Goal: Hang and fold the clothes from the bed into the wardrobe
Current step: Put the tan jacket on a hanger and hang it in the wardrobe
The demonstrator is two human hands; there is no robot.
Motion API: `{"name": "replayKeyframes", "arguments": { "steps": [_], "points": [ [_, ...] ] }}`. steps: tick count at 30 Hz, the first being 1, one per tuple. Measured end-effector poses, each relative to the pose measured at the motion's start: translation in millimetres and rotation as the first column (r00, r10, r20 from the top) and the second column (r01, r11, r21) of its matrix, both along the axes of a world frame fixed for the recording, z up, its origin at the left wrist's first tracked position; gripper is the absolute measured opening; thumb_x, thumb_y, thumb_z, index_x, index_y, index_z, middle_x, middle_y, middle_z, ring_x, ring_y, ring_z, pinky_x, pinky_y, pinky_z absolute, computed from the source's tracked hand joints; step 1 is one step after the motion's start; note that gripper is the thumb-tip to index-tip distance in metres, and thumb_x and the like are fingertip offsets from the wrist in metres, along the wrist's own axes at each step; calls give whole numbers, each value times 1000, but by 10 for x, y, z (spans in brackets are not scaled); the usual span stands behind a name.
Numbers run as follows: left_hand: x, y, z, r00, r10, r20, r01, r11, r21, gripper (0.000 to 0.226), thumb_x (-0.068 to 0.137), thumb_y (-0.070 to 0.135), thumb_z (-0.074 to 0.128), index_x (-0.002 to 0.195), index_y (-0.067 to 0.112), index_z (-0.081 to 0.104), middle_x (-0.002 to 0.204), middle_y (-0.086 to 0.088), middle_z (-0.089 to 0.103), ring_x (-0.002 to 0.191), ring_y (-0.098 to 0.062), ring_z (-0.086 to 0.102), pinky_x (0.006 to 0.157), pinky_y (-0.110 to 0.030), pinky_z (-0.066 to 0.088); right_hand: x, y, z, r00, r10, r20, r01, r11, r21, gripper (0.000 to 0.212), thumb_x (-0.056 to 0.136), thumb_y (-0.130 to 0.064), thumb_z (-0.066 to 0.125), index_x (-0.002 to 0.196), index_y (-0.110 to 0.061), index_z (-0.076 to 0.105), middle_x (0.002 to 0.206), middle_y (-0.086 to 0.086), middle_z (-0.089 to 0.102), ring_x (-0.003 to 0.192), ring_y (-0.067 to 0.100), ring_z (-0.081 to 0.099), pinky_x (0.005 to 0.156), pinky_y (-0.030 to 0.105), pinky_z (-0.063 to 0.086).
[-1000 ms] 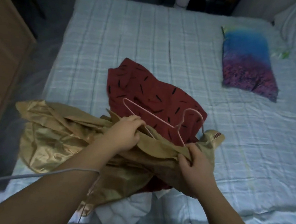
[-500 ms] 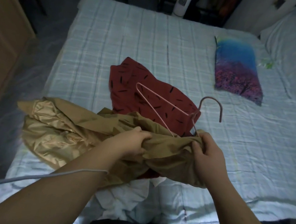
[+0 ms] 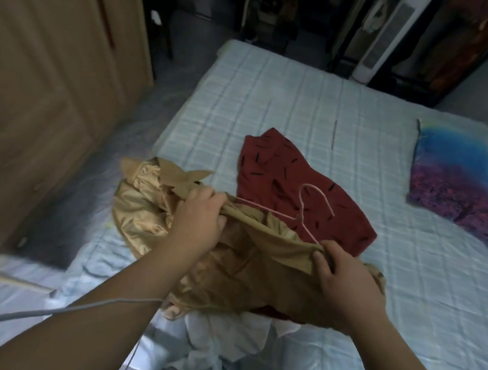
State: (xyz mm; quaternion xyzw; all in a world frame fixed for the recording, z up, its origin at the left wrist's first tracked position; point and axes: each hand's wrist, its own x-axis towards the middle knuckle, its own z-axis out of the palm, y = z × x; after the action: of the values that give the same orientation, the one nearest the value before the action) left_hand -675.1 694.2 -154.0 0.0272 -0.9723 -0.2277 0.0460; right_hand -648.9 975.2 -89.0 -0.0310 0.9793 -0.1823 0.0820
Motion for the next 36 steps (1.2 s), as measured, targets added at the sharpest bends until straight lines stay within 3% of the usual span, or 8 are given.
{"name": "replayKeyframes", "arguments": {
  "steps": [6,10,16,20,24,28,34,36],
  "points": [
    [508,-54,212,985,25,-168,-12,997,73,21,74,10,58,94,16,58,105,-4,53,98,-27,48,83,-45,46,239,-11,192,981,175,85,-173,985,-27,21,99,-46,46,114,-45,60,91,-16,67,78,3,61,74,34,56],
    [859,139,501,982,-57,-179,83,986,143,30,80,-1,56,101,21,57,133,1,49,126,-23,45,101,-39,43,545,174,388,951,302,66,-300,953,-38,19,95,-45,52,105,-41,67,90,-16,70,82,2,61,78,37,55],
    [1375,424,1013,976,-100,-192,157,939,305,38,90,6,44,115,32,54,137,6,52,126,-16,52,102,-37,43,969,502,745,932,353,-89,-363,882,-300,14,93,-30,61,90,-40,70,87,-22,69,85,-1,63,77,30,51],
    [1761,515,1432,991,14,-137,33,942,335,29,104,26,38,126,43,46,99,14,60,76,-2,57,67,-31,43,1155,520,999,908,365,-205,-417,822,-387,14,92,-25,64,90,-36,71,86,-18,70,84,1,64,75,25,48],
    [2104,338,1807,972,-27,-235,69,983,171,29,99,56,32,110,38,53,104,16,59,94,-9,58,83,-41,48,1235,342,1282,890,354,-288,-450,785,-425,14,94,-24,63,90,-35,70,84,-18,69,82,-1,63,71,22,46],
    [2355,31,2185,969,-54,-241,55,998,-1,42,86,72,43,110,39,52,101,16,62,93,-11,60,81,-39,50,1286,-23,1602,840,394,-374,-522,776,-355,10,95,-32,61,99,-38,68,88,-21,67,84,-4,60,72,23,45],
    [2755,-645,2804,933,88,-350,-76,996,49,9,93,44,60,92,36,61,82,15,65,81,-3,61,74,-36,51,1367,-784,2208,588,466,-661,-669,739,-75,24,94,-32,61,118,-34,62,109,-15,62,103,5,51,91,31,46],
    [2965,-912,3071,893,171,-416,-169,985,41,15,93,45,60,85,32,58,76,13,62,76,-5,58,70,-36,49,1434,-1095,2417,545,453,-706,-677,734,-52,32,94,-35,61,125,-32,57,114,-13,58,106,5,49,93,28,45]
  ]
}}
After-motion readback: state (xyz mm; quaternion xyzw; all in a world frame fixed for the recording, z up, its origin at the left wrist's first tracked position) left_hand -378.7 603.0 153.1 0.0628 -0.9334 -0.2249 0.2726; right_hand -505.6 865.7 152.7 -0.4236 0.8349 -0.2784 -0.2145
